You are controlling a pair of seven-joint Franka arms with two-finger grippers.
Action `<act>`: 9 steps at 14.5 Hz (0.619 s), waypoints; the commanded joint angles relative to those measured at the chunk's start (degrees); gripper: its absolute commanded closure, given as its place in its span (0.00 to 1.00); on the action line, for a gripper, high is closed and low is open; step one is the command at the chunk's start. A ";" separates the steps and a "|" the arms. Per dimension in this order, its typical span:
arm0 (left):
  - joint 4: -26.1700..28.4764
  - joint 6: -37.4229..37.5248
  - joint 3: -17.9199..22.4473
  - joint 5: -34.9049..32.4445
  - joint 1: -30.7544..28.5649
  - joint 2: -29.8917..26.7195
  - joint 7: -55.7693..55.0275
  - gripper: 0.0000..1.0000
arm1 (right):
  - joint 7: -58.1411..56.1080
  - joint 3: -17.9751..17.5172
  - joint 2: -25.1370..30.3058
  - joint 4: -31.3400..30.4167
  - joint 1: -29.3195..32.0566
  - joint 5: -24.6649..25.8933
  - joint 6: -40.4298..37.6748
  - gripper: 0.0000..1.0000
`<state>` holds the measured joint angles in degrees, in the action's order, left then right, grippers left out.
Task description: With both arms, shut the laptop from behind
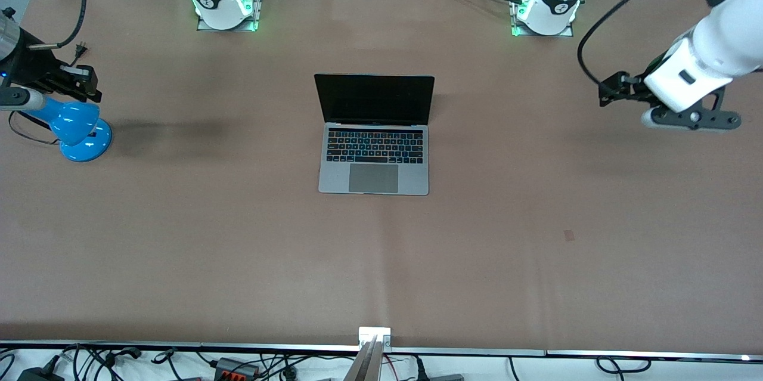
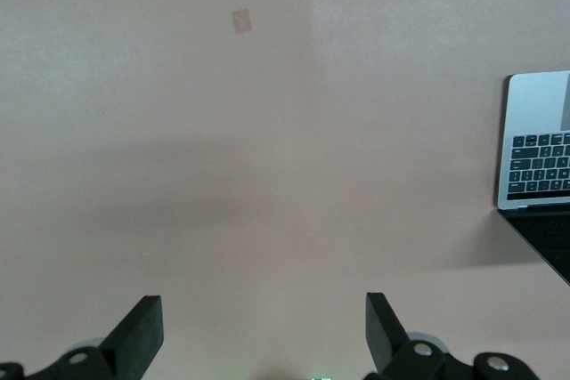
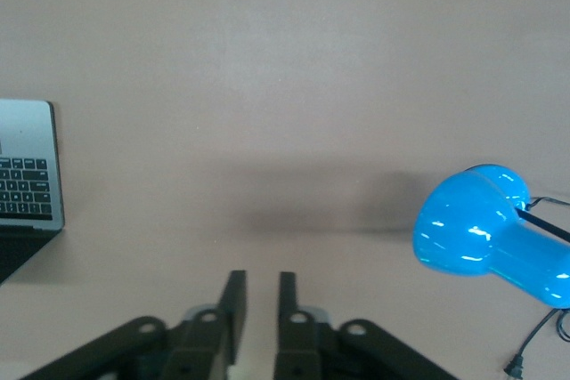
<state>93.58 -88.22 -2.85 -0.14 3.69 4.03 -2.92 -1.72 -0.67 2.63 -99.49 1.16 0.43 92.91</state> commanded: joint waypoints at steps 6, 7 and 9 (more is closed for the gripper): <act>-15.18 1.73 0.83 0.85 -2.72 12.31 3.36 0.60 | 1.01 0.05 -4.47 -1.15 -10.81 -2.18 -5.63 1.00; -14.83 1.82 0.65 0.85 -2.81 12.23 3.36 0.74 | 3.10 0.05 -5.17 -1.24 -11.61 -4.37 -5.72 1.00; -14.92 4.44 0.21 0.85 -2.46 12.05 3.18 0.99 | 6.02 0.05 -5.88 -2.20 -15.28 -7.28 -5.81 1.00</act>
<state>80.79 -87.27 -2.18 -0.08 0.94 15.56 -0.72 2.04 -1.09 -3.22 -100.81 -11.24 -4.69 87.80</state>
